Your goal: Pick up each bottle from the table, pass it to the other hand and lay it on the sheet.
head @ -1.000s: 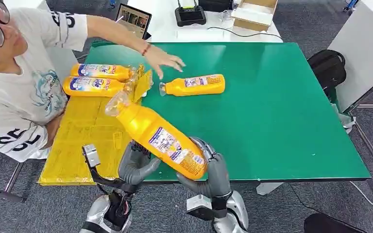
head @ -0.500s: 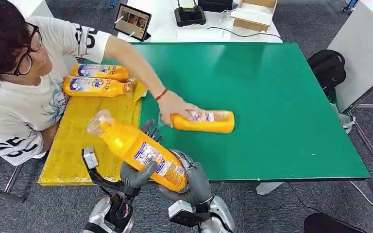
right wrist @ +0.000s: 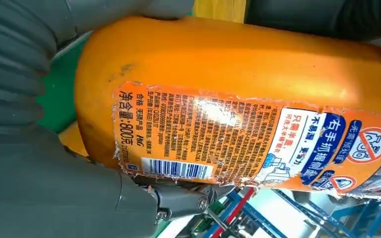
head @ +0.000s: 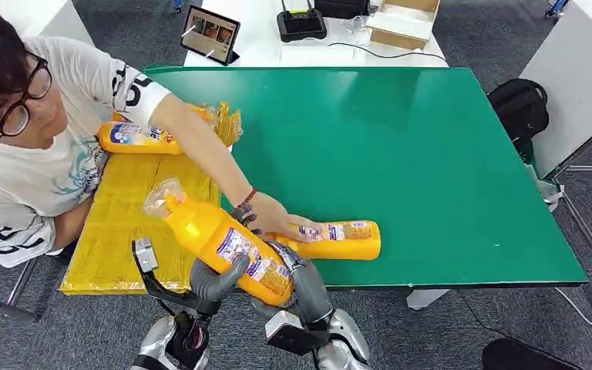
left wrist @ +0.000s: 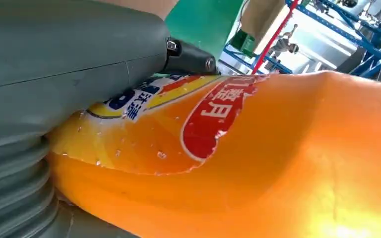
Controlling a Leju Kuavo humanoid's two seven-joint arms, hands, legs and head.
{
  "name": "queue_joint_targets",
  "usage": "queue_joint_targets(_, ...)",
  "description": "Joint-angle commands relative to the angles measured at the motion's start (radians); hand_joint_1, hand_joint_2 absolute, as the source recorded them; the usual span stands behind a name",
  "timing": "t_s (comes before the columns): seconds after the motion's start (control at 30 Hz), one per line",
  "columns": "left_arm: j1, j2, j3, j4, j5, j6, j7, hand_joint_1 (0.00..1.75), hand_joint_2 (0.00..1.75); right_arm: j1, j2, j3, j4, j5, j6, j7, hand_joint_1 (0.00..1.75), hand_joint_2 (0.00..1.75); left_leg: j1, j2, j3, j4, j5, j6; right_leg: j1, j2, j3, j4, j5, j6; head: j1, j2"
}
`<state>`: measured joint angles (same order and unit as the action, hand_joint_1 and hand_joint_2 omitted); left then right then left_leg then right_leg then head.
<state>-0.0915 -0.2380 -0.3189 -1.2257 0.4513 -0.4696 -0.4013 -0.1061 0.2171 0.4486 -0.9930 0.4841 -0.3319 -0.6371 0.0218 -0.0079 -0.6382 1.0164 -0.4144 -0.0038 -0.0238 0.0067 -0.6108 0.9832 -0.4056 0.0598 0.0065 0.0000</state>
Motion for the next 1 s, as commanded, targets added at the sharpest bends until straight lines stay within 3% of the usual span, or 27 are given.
queue_joint_targets(0.03, -0.053, -0.006, -0.027, 0.037, -0.061, 0.038, -0.017, 1.75, 1.75, -0.001, -0.006, 0.071, 0.084, -0.005, 0.056, 0.007, 1.75, 1.75, 0.001, -0.002, 0.008, -0.001, -0.003, 0.002, 0.002, -0.003, 0.009, -0.001, -0.003, -0.004, 0.0, 0.0)
queue_joint_targets(0.2, -0.052, -0.009, -0.015, 0.03, -0.075, 0.058, -0.024, 1.75, 1.75, 0.003, -0.009, 0.067, 0.077, -0.013, 0.062, 0.008, 1.75, 1.75, 0.0, -0.001, 0.003, -0.001, -0.001, 0.001, 0.001, -0.002, 0.004, -0.001, -0.001, -0.002, 0.0, 0.0)
queue_joint_targets(0.23, -0.053, -0.009, -0.013, 0.03, -0.075, 0.059, -0.024, 1.75, 1.75, 0.004, -0.008, 0.065, 0.076, -0.016, 0.061, 0.008, 1.68, 1.75, 0.0, -0.001, 0.005, -0.001, -0.002, 0.001, 0.001, -0.003, 0.006, -0.001, -0.002, -0.003, 0.0, 0.0)
queue_joint_targets(0.27, -0.054, -0.01, -0.007, 0.026, -0.088, 0.074, -0.034, 1.75, 1.75, 0.009, -0.004, 0.055, 0.068, -0.031, 0.06, 0.001, 1.01, 1.75, 0.001, -0.002, 0.007, -0.001, -0.003, 0.001, 0.001, -0.003, 0.008, -0.001, -0.003, -0.004, 0.0, 0.0)
queue_joint_targets(0.3, -0.056, -0.009, -0.003, 0.023, -0.093, 0.081, -0.037, 1.75, 1.75, 0.009, -0.003, 0.053, 0.064, -0.034, 0.06, 0.001, 1.01, 1.75, 0.001, -0.001, 0.008, 0.0, -0.003, 0.002, 0.002, -0.003, 0.009, -0.001, -0.003, -0.004, 0.0, 0.0)
queue_joint_targets(0.33, -0.058, -0.008, 0.0, 0.02, -0.095, 0.084, -0.037, 1.75, 1.75, 0.011, -0.002, 0.05, 0.058, -0.039, 0.061, 0.003, 0.0, 1.75, 0.0, -0.001, 0.003, 0.0, -0.001, 0.001, 0.001, -0.002, 0.003, -0.001, -0.001, -0.002, 0.0, 0.0)
queue_joint_targets(0.37, -0.063, -0.003, 0.009, 0.007, -0.14, 0.127, -0.057, 1.75, 1.75, 0.015, -0.009, 0.05, 0.029, -0.071, 0.116, 0.009, 0.0, 0.0, 0.001, -0.001, 0.006, 0.0, -0.002, 0.001, 0.001, -0.003, 0.007, -0.001, -0.003, -0.003, 0.0, 0.0)
queue_joint_targets(0.67, -0.162, 0.018, 0.118, -0.008, -0.325, 0.339, -0.116, 1.75, 1.75, 0.048, -0.026, -0.028, -0.224, -0.245, 0.306, 0.034, 0.0, 0.0, 0.0, -0.002, 0.0, 0.0, 0.0, 0.001, 0.001, -0.002, 0.001, 0.0, 0.0, -0.002, 0.0, 0.0)
queue_joint_targets(0.8, -0.239, 0.046, 0.165, 0.044, -0.417, 0.442, -0.124, 1.75, 1.75, 0.048, -0.028, -0.06, -0.275, -0.266, 0.31, 0.041, 0.0, 0.0, -0.001, -0.002, 0.002, -0.001, 0.0, 0.001, 0.0, -0.002, 0.002, 0.0, 0.0, -0.002, 0.0, 0.0)
queue_joint_targets(0.93, -0.258, 0.051, 0.182, 0.062, -0.416, 0.439, -0.125, 1.75, 1.75, 0.046, -0.03, -0.064, -0.279, -0.266, 0.31, 0.041, 0.0, 0.0, 0.001, -0.001, 0.003, -0.001, 0.0, 0.001, 0.001, -0.001, 0.003, 0.0, 0.0, -0.002, 0.0, 0.0)
queue_joint_targets(1.0, -0.281, 0.062, 0.193, 0.086, -0.53, 0.565, -0.145, 1.75, 1.75, 0.05, -0.014, -0.085, -0.28, -0.27, 0.267, 0.023, 0.0, 0.0, 0.0, 0.001, 0.006, -0.001, -0.001, 0.001, 0.0, 0.0, 0.006, 0.0, -0.001, -0.003, 0.0, 0.0)
